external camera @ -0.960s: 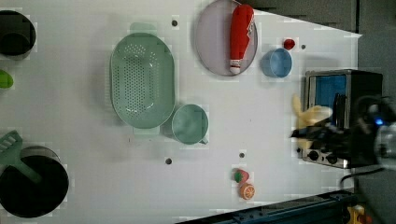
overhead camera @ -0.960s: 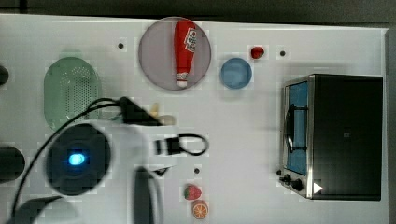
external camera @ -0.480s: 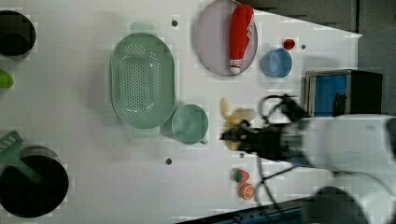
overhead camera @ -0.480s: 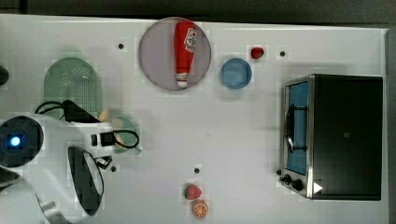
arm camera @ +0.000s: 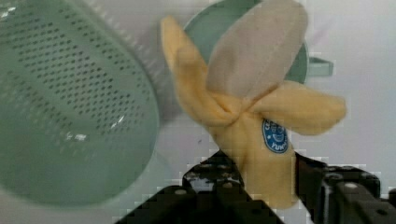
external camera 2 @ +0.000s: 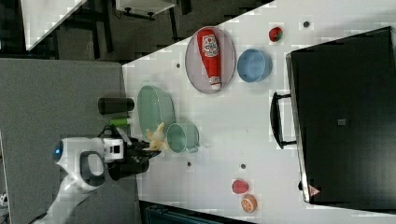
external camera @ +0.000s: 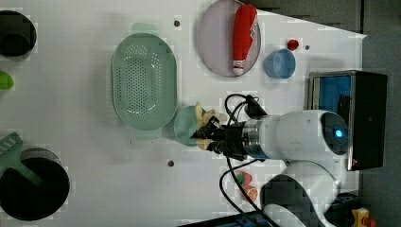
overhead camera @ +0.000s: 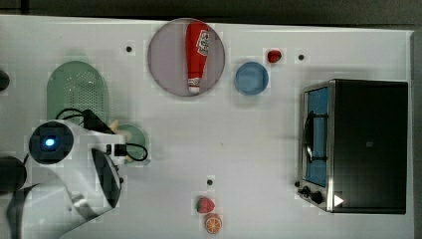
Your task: Pick Banana and place it in mug.
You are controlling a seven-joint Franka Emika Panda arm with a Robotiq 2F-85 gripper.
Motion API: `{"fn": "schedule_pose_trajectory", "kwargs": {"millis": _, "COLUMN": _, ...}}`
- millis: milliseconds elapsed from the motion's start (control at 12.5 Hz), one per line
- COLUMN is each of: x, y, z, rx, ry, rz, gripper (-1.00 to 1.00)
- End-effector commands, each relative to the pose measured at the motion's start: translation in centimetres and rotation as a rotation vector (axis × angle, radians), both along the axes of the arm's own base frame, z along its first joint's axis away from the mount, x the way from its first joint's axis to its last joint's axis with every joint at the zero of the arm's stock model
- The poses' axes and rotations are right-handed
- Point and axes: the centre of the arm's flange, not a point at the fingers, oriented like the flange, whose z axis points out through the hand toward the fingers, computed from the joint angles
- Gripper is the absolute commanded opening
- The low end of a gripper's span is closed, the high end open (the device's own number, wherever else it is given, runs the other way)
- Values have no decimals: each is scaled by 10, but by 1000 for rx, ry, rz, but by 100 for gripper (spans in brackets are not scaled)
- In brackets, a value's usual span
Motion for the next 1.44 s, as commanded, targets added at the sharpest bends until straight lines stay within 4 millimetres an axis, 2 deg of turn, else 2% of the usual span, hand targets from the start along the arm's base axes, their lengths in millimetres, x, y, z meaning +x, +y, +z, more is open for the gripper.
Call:
{"fn": "schedule_pose_trajectory", "kwargs": {"millis": 80, "x": 6, "y": -14, "z": -18, "rx": -19, "ry": -42, "rz": -49, "gripper": -26}}
{"fn": "schedule_pose_trajectory", "kwargs": {"millis": 240, "x": 6, "y": -20, "z": -33, "rx": -23, "ry": -53, "rz": -59, "gripper": -26}}
{"fn": "schedule_pose_trajectory", "kwargs": {"millis": 320, "x": 3, "y": -21, "z": -41, "rx": -21, "ry": -44, "rz": -60, "gripper": -18}}
{"fn": "schedule_pose_trajectory", "kwargs": {"millis": 480, "x": 0, "y": -23, "z": -54, "rx": -13, "ry": -39, "rz": -65, "gripper": 24}}
{"fn": "schedule_pose_trajectory", "kwargs": {"millis": 640, "x": 2, "y": -21, "z": -53, "rx": 2, "ry": -61, "rz": -66, "gripper": 69}}
{"fn": "schedule_pose_trajectory", "kwargs": {"millis": 720, "x": 2, "y": -22, "z": -52, "rx": 1, "ry": -63, "rz": -68, "gripper": 100}}
{"fn": "schedule_pose_trajectory", "kwargs": {"millis": 800, "x": 3, "y": -22, "z": -48, "rx": 2, "ry": -71, "rz": -69, "gripper": 100}}
{"fn": "schedule_pose_trajectory", "kwargs": {"millis": 960, "x": 10, "y": -27, "z": -28, "rx": 1, "ry": -113, "rz": -80, "gripper": 100}}
{"fn": "schedule_pose_trajectory", "kwargs": {"millis": 1120, "x": 20, "y": -39, "z": 11, "rx": -14, "ry": -167, "rz": -103, "gripper": 100}}
{"fn": "schedule_pose_trajectory", "kwargs": {"millis": 1440, "x": 28, "y": -69, "z": 122, "rx": -109, "ry": -175, "rz": -150, "gripper": 100}}
